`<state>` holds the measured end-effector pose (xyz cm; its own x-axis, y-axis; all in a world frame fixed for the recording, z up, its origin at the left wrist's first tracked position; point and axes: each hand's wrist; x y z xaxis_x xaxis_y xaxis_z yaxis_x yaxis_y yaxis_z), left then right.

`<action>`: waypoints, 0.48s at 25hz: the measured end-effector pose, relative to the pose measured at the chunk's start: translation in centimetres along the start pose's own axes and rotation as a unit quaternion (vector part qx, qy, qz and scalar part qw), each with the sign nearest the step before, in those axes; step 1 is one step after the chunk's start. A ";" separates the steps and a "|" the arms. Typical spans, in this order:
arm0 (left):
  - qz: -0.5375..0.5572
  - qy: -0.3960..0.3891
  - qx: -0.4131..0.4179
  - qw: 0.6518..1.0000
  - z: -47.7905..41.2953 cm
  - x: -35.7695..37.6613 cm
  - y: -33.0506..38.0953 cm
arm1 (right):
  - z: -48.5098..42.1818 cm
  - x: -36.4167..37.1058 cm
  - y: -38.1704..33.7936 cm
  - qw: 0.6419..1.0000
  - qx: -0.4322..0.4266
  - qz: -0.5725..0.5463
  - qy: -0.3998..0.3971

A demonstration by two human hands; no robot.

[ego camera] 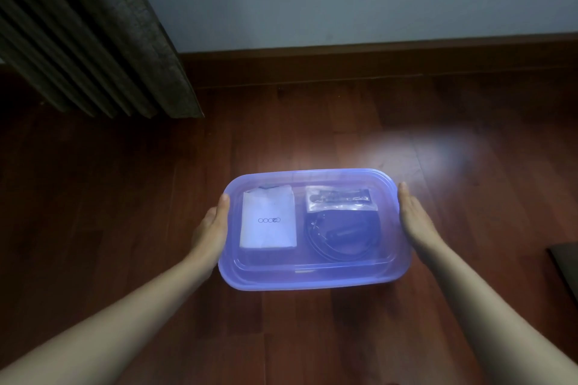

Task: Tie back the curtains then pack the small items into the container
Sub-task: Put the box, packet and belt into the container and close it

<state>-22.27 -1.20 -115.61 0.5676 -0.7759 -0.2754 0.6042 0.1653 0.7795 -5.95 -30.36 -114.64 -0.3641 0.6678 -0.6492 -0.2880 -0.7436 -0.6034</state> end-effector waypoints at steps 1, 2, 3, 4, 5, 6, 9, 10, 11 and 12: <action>0.000 0.013 -0.015 1.000 1.1 0.1 -1.1 | 1.1 0.1 0.7 1.000 0.015 -0.002 0.001; 0.004 0.024 -0.028 0.999 1.8 0.3 -2.1 | 2.1 0.4 1.3 1.000 0.027 -0.005 0.000; 0.015 0.038 -0.034 0.999 2.3 0.5 -2.6 | 3.0 0.7 1.7 0.999 0.035 -0.013 -0.003; 0.022 0.051 -0.034 0.998 2.5 0.6 -2.7 | 3.7 0.9 1.9 0.999 0.040 -0.029 -0.003; 0.021 0.062 -0.028 0.997 2.6 0.8 -2.6 | 4.1 1.1 1.9 0.998 0.040 -0.039 0.002; 0.008 0.073 -0.015 0.997 2.7 0.9 -2.4 | 4.3 1.2 1.8 0.999 0.037 -0.037 0.009; -0.037 0.101 0.032 0.994 3.1 1.2 -2.0 | 4.4 1.3 1.8 0.998 0.020 0.017 0.049; -0.049 0.106 0.043 0.992 3.3 1.2 -1.9 | 4.4 1.3 1.8 0.997 0.016 0.030 0.063; -0.062 0.111 0.050 0.991 3.4 1.1 -1.9 | 4.4 1.4 1.8 0.996 0.010 0.036 0.075; -0.073 0.117 0.058 0.989 3.5 1.1 -1.8 | 4.3 1.4 1.8 0.996 0.004 0.042 0.085</action>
<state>-24.65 -4.46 -115.35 0.6016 -0.6215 -0.5018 0.6283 -0.0197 0.7777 -10.82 -30.93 -114.62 -0.2324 0.5991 -0.7662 -0.2711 -0.7965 -0.5405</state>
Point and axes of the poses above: each hand's wrist, its own z-axis away from the middle knuckle, its own x-axis out of the palm, y = z × x, and after that the axes turned 8 degrees about z, right-handed
